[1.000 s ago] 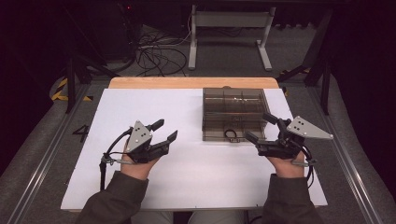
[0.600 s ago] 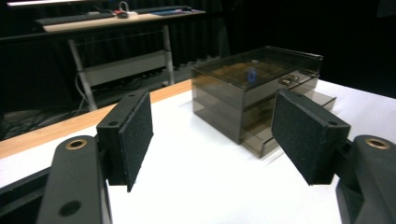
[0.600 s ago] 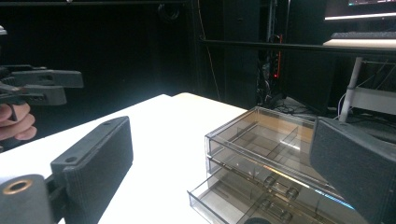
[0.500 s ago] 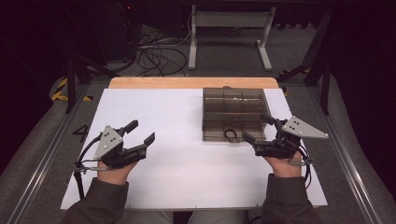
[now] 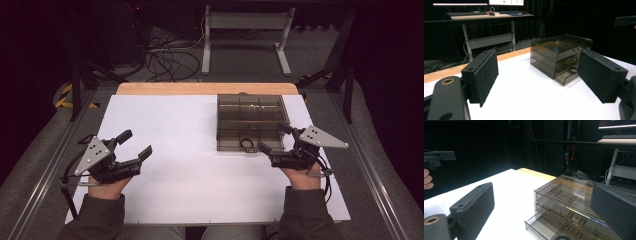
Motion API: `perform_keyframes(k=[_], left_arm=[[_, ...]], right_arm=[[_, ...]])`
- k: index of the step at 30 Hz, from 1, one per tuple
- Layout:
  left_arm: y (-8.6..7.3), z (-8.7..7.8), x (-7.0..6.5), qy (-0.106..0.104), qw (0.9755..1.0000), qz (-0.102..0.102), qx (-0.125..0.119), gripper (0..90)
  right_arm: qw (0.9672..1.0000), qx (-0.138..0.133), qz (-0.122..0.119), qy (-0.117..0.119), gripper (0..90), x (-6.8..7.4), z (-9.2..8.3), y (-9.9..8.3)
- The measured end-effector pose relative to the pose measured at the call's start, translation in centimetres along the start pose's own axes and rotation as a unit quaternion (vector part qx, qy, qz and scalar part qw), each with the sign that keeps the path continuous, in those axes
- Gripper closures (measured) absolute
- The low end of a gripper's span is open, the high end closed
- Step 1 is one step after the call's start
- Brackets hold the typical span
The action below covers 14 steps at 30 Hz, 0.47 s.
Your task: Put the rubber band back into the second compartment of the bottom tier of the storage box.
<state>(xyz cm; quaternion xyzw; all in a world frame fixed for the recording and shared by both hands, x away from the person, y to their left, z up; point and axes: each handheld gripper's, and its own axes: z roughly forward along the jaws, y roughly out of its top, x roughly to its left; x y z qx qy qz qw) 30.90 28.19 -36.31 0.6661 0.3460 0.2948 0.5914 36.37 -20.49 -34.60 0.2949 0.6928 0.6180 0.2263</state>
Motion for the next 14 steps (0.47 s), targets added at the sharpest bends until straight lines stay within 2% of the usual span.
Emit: perform_keyframes(k=[7, 11, 14], left_arm=[[-0.58, -0.11, 0.39, 0.002, 1.0, -0.006, 0.003, 16.7], [-0.37, -0.18, 0.33, -0.004, 1.0, 0.001, 0.004, 16.0], [-0.31, -0.34, 0.48, 0.002, 0.9999, 0.009, 0.009, 14.4]], right_arm=[[1.0, -0.002, 0.003, -0.002, 5.9, -0.04, -0.08, -0.02], [1.0, 0.0, 0.003, -0.006, 5.6, -0.12, -0.09, -0.19], [0.9996, 0.011, 0.003, -0.025, 5.4, -0.1, -0.05, -0.63]])
